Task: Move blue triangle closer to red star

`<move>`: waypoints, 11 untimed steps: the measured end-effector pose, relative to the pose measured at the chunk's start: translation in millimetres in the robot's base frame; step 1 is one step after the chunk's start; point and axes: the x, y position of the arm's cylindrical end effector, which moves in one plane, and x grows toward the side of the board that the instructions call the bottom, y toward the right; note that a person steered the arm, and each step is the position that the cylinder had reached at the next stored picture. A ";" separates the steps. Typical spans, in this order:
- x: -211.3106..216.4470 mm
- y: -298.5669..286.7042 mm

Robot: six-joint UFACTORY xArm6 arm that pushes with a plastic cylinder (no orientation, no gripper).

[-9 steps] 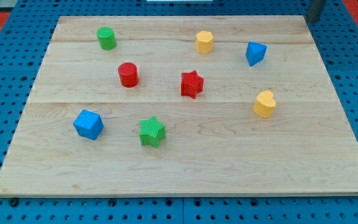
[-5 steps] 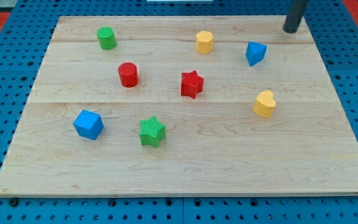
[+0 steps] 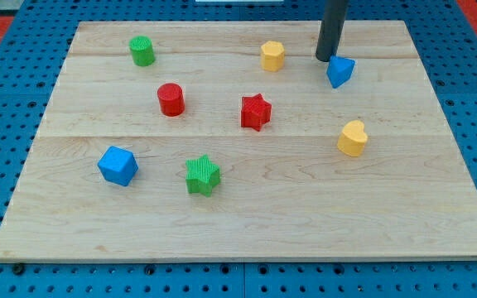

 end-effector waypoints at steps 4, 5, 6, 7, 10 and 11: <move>40.0 0.7; 44.9 0.8; 55.6 0.8; 56.9 0.8; 33.7 0.0; 26.9 0.0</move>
